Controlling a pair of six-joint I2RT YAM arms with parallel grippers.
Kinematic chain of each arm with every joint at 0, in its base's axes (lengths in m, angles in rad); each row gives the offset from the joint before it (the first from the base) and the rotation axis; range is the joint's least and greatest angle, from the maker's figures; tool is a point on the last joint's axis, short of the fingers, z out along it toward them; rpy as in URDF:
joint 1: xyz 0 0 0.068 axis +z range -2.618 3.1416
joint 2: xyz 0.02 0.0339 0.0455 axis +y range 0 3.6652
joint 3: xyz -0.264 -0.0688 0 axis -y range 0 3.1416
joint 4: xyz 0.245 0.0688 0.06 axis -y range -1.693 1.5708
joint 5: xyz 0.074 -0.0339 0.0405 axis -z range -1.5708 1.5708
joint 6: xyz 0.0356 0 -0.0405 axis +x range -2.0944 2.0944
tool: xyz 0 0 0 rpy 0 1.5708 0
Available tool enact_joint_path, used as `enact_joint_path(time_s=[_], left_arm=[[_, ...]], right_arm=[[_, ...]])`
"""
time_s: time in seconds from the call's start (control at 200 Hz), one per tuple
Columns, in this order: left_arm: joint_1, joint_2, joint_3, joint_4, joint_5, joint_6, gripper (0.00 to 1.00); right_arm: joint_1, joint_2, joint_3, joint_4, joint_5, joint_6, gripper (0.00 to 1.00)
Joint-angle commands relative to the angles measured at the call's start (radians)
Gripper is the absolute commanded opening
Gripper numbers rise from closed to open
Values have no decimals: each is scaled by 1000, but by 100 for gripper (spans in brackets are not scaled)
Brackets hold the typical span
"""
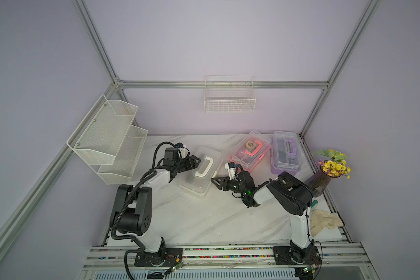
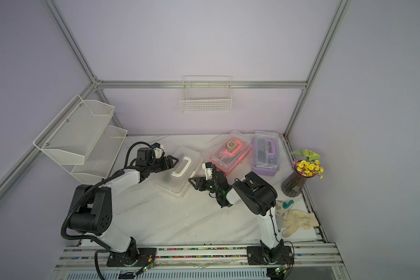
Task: Close toolboxes
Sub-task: Fasten the toolbox latch on the toolbox.
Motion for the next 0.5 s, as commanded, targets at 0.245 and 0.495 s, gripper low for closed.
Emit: enact_joint_path(time_s=[0.245, 0.495], left_arm=[[-39, 19, -55, -53, 75, -112, 83], [-44, 28, -67, 41, 88, -249, 87]], right_arm=[[11, 96, 349, -216, 64, -145, 54], [-24, 127, 477, -340, 112, -257, 54]])
